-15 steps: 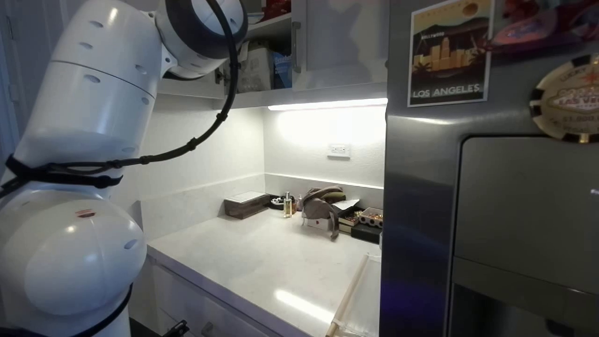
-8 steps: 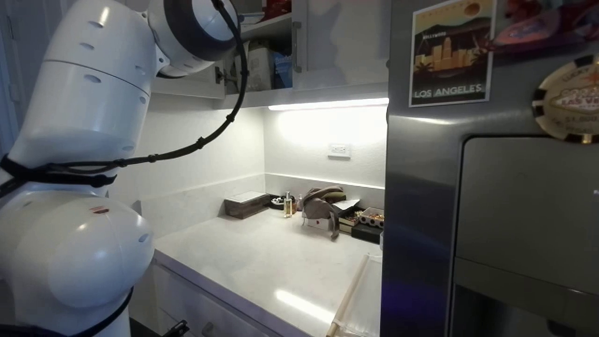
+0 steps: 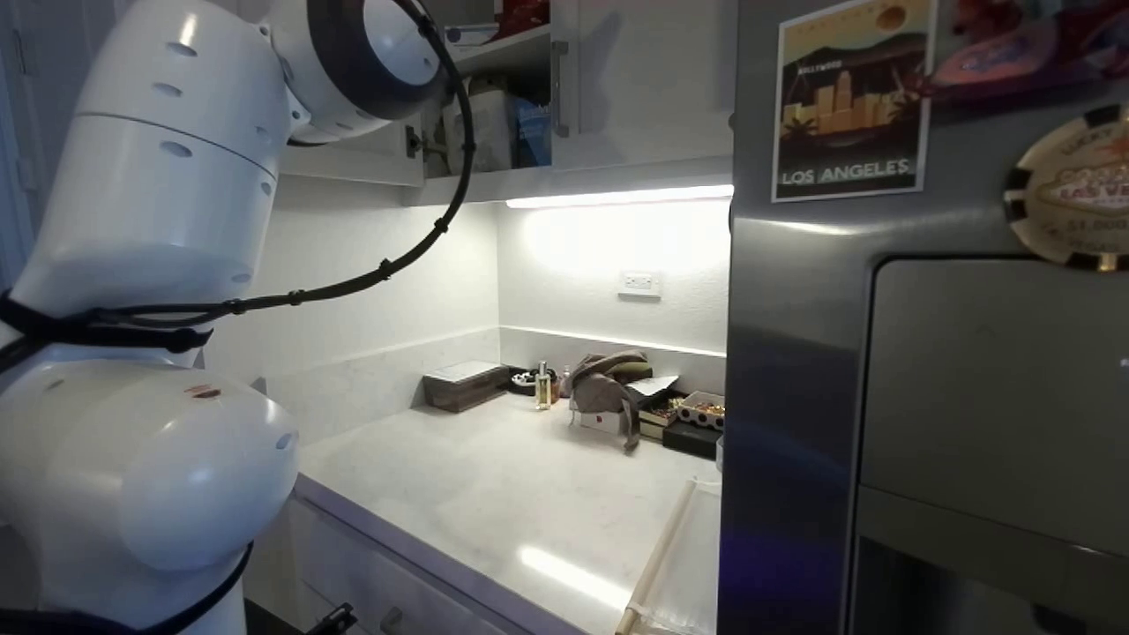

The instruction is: Close the right cabinet door then hang the white net on the hanger on the side of the fridge

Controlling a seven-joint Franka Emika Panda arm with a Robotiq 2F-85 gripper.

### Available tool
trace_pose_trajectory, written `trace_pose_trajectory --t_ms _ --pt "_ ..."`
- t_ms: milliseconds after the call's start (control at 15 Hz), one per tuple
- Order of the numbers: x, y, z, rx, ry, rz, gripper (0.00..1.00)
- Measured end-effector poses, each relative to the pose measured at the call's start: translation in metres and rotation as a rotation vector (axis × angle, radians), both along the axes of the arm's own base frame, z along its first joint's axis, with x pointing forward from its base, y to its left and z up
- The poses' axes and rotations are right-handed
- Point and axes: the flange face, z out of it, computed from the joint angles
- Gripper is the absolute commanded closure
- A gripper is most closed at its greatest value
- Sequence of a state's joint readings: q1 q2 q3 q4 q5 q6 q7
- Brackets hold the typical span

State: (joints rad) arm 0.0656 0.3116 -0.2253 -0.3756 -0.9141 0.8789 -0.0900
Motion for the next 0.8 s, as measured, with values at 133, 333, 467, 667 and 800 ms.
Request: trace_pose_trajectory --t_ms 133,333,467,667,800 --pt "0.000 -0.001 -0.002 0.014 0.039 0.028 0.00" --pt "-0.002 -0.007 -0.005 0.044 0.104 0.074 0.00" --pt "-0.003 -0.012 -0.008 0.079 0.142 0.115 0.00" --pt "-0.006 -0.024 -0.013 0.126 0.188 0.166 0.00" --pt "-0.007 -0.031 -0.016 0.162 0.220 0.203 0.00"
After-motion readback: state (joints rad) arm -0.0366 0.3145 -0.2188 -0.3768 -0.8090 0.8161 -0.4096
